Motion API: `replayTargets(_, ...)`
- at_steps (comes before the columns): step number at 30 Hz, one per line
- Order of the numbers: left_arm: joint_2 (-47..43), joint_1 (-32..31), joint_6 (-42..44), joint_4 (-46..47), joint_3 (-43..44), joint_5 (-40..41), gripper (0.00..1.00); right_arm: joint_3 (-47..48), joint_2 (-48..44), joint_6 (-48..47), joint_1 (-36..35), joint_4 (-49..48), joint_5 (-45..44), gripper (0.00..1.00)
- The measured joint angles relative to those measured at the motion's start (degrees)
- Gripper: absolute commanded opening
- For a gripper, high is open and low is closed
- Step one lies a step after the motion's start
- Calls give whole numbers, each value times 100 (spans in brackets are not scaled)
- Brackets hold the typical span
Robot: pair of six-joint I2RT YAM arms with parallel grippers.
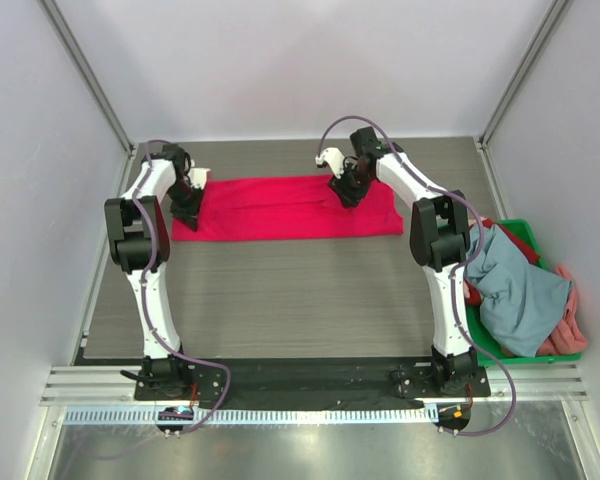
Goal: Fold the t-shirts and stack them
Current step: Fold the tshirt
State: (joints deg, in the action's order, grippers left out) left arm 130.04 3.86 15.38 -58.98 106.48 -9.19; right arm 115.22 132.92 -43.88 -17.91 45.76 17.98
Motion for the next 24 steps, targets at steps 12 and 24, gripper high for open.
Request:
replayTargets(12, 20, 0, 2, -13, 17, 0, 8, 0, 2, -144, -48, 166, 70, 48)
replayTargets(24, 26, -2, -15, -24, 26, 0, 10, 17, 177, -328, -79, 258, 55, 32)
